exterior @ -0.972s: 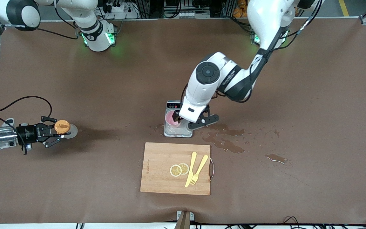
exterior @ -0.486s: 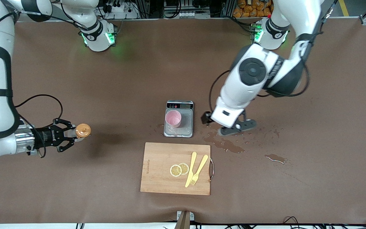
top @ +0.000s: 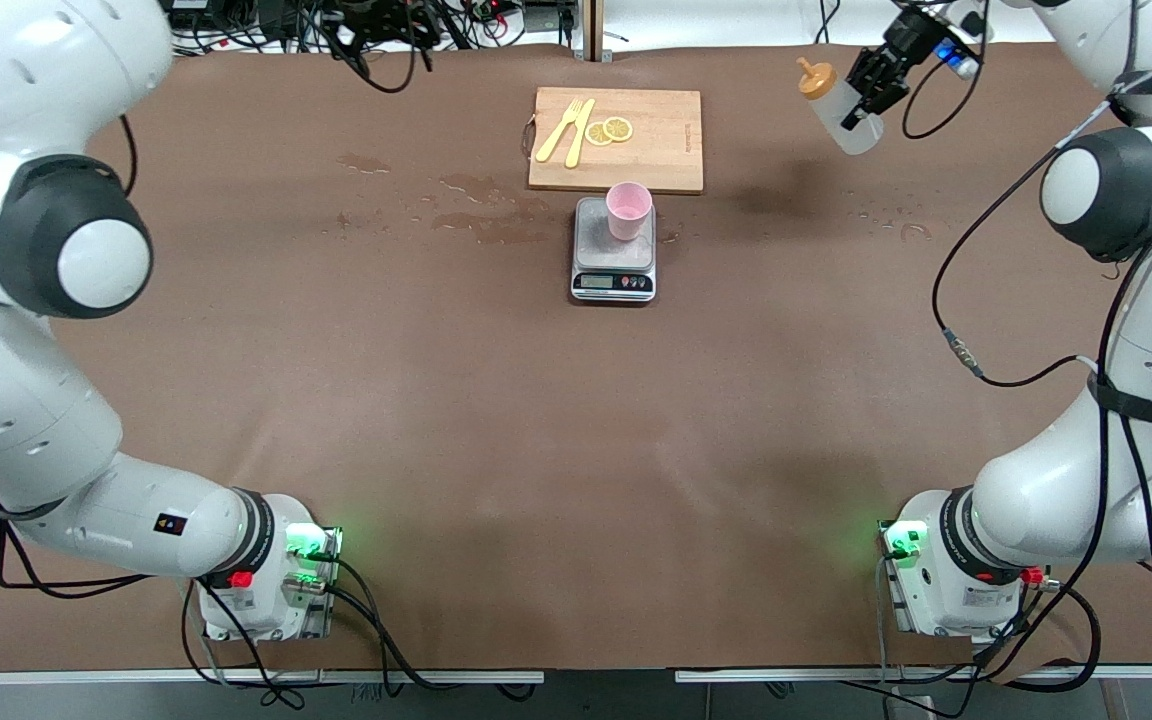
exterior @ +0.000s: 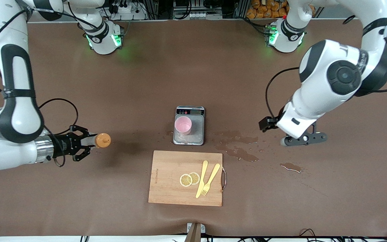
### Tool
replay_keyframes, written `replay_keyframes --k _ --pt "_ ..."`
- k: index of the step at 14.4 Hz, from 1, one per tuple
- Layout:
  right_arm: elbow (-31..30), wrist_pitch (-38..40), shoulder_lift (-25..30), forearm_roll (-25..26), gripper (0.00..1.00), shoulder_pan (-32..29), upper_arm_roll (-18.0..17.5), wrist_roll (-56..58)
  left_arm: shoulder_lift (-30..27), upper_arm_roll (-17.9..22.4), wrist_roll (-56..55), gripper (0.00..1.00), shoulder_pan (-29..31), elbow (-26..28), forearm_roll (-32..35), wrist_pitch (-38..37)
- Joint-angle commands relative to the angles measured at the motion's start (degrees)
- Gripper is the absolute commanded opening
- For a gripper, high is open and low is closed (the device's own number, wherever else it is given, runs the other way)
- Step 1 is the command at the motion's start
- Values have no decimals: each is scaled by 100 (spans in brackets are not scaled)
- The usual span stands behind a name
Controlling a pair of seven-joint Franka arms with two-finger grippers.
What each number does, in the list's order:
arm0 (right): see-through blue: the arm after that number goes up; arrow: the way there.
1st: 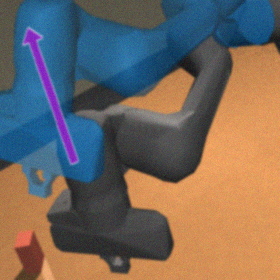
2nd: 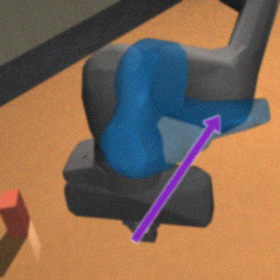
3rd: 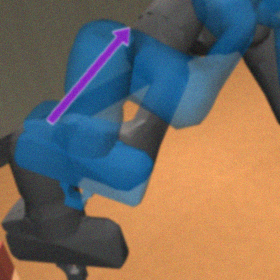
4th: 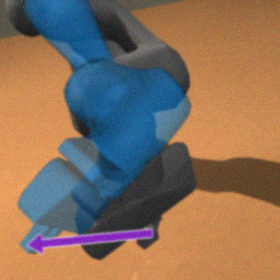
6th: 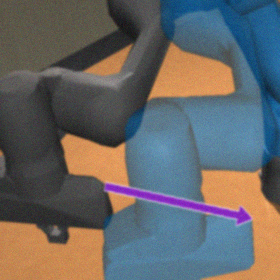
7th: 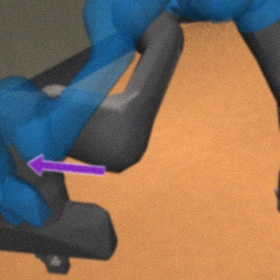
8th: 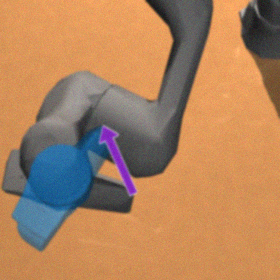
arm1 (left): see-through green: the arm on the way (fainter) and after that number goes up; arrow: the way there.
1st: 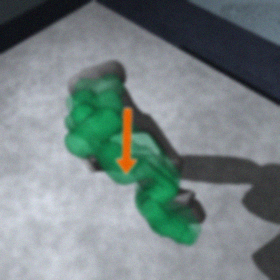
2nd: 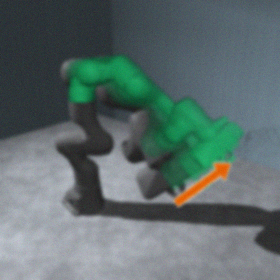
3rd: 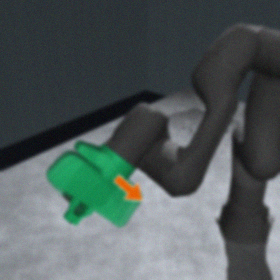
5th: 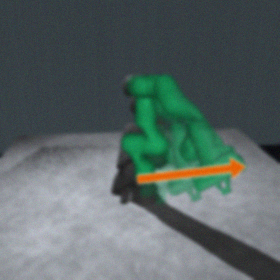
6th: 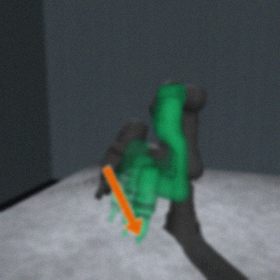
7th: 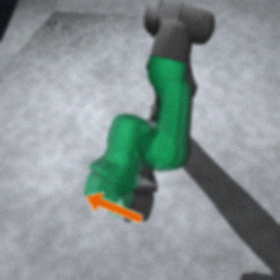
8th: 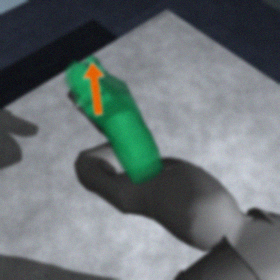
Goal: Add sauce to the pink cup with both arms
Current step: 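Release the cup and withdraw the left gripper while the right gripper carries the bottle, then move the inverted bottle over the pink cup with the right gripper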
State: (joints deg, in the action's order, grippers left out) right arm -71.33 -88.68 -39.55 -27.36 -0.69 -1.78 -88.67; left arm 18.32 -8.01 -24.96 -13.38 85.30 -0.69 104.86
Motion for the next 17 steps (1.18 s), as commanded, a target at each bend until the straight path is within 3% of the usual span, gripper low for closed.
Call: replay_keyframes --k 1,4,6,9,12,17 --pt "101 -35 105 187 39 332 46 -545 -731 -43 481 100 186 714 121 8" --pt "207 -87 105 467 39 648 37 -1063 -1346 0 1114 100 450 1259 121 -27" --pt "207 -166 105 705 39 894 37 -1432 -1751 402 1702 100 346 1471 112 -272" --pt "216 -219 96 926 39 1263 37 -2012 -2103 826 2039 100 214 1419 121 -921" --pt "216 -255 96 943 39 1510 55 -2426 -2201 915 2056 100 213 1331 139 -1274" --pt "216 -228 96 1566 39 1941 29 -3006 -2166 1012 2197 100 362 804 139 -1794"
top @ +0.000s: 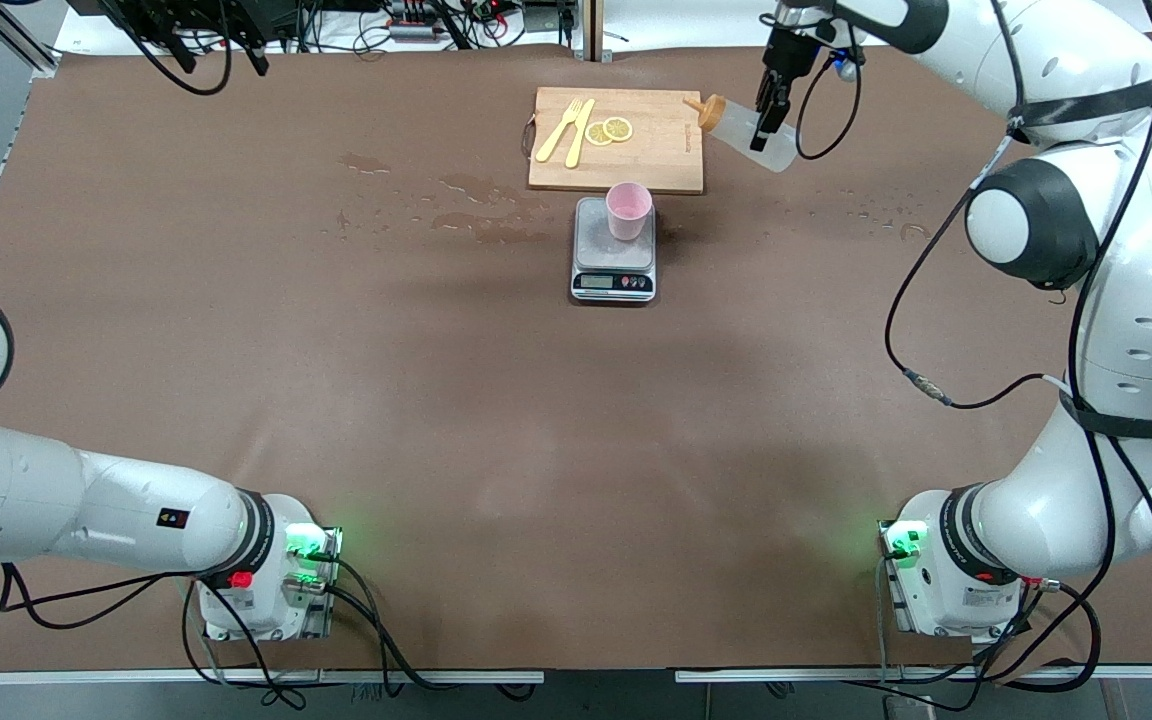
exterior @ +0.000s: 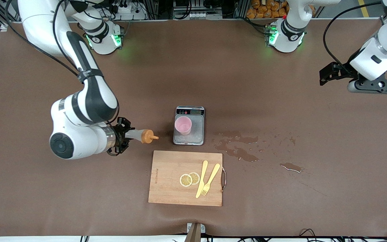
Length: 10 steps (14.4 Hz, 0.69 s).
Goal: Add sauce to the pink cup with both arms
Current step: 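Move the inverted bottle over the pink cup with the right gripper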
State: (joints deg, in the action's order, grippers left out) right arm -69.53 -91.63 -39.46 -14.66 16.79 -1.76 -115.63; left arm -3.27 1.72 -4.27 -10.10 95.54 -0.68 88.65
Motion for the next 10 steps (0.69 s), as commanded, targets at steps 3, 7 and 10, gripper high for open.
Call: replay_keyframes --k 3,7,10 --pt "36 102 88 454 39 385 35 -565 37 30 128 100 113 -395 156 -164" --pt "19 119 88 885 39 754 17 -908 90 -14 49 100 114 -448 323 -120" --pt "-34 233 79 1017 39 922 17 -944 142 -23 22 100 87 -457 306 -120"
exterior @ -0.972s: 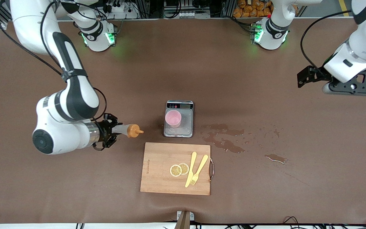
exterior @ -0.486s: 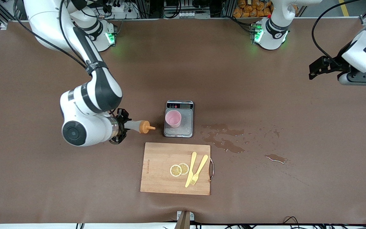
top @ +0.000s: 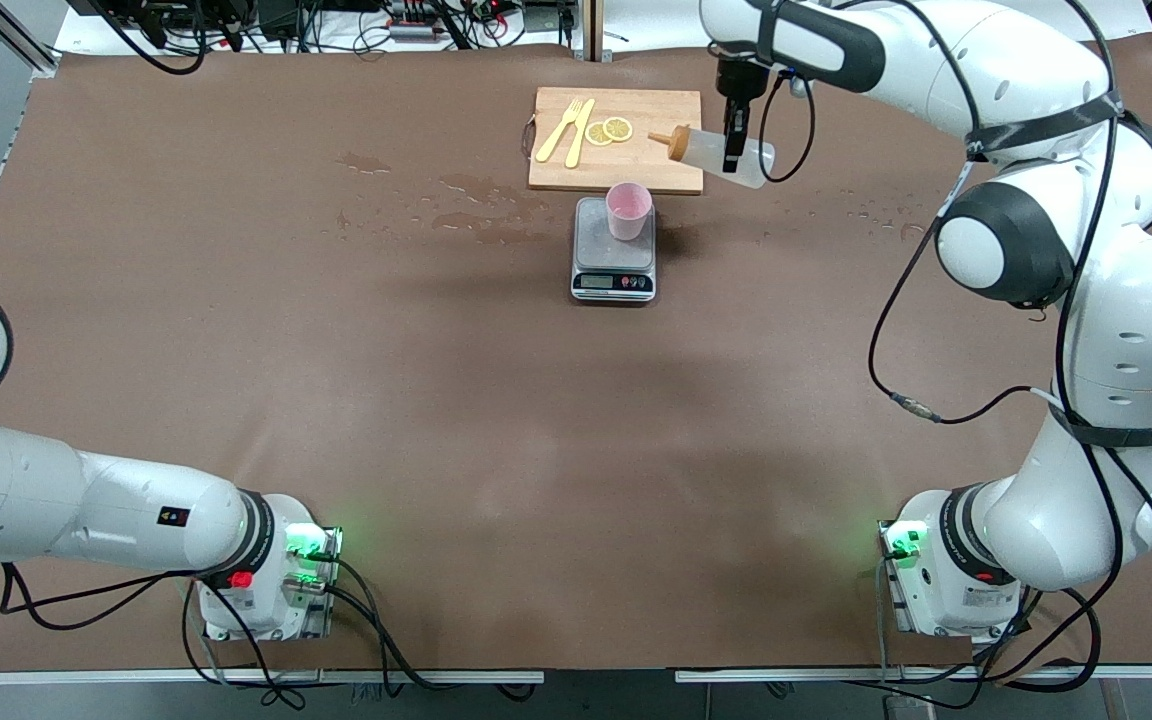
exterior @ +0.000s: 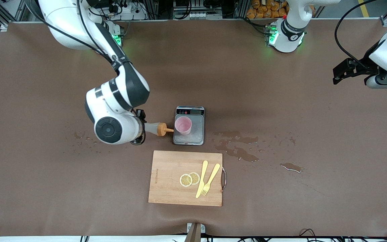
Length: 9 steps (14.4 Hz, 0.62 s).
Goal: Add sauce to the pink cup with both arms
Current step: 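Move the inverted bottle over the pink cup with the right gripper, then squeeze sauce from the bottle into the pink cup with the right gripper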
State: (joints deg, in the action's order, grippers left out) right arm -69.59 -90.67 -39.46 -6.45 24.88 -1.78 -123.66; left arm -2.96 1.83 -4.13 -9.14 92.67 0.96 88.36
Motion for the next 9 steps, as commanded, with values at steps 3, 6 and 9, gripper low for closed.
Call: replay_keyframes --k 3,6,9 --pt "-177 287 53 539 39 351 20 -132 103 -33 18 100 18 -170 63 -100" --pt "-275 392 44 794 39 526 28 -141 85 -42 9 100 -17 -179 62 -91" --pt "-257 427 0 1337 39 658 28 -299 85 -121 18 100 -26 -240 80 -91"
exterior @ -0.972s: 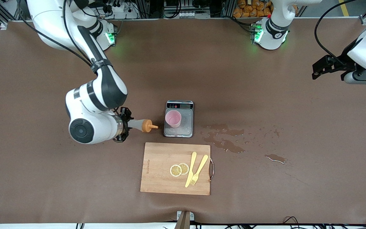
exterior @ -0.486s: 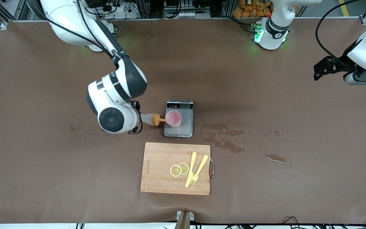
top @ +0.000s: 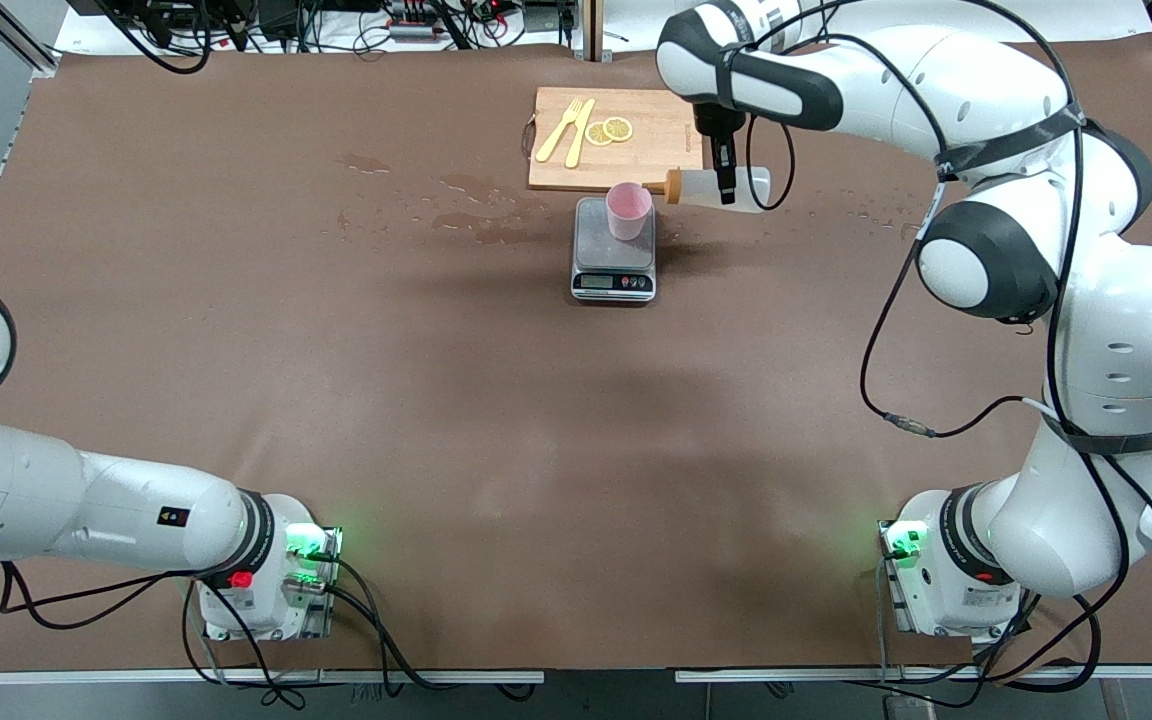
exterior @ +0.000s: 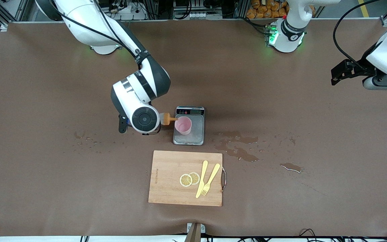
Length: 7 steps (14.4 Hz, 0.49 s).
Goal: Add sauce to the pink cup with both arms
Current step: 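Squeeze sauce from the bottle into the pink cup with the right gripper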
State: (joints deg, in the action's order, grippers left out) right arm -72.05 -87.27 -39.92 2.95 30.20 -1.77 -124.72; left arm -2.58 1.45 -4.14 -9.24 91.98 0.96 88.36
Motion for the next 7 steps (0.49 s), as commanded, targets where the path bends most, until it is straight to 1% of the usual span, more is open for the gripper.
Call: replay_keyframes --k 1,7 --pt "-2 200 19 591 39 170 19 -211 56 -127 27 100 -8 -180 89 -91" --pt "33 341 -25 715 39 162 37 -237 91 -145 27 100 -17 -180 80 -47"
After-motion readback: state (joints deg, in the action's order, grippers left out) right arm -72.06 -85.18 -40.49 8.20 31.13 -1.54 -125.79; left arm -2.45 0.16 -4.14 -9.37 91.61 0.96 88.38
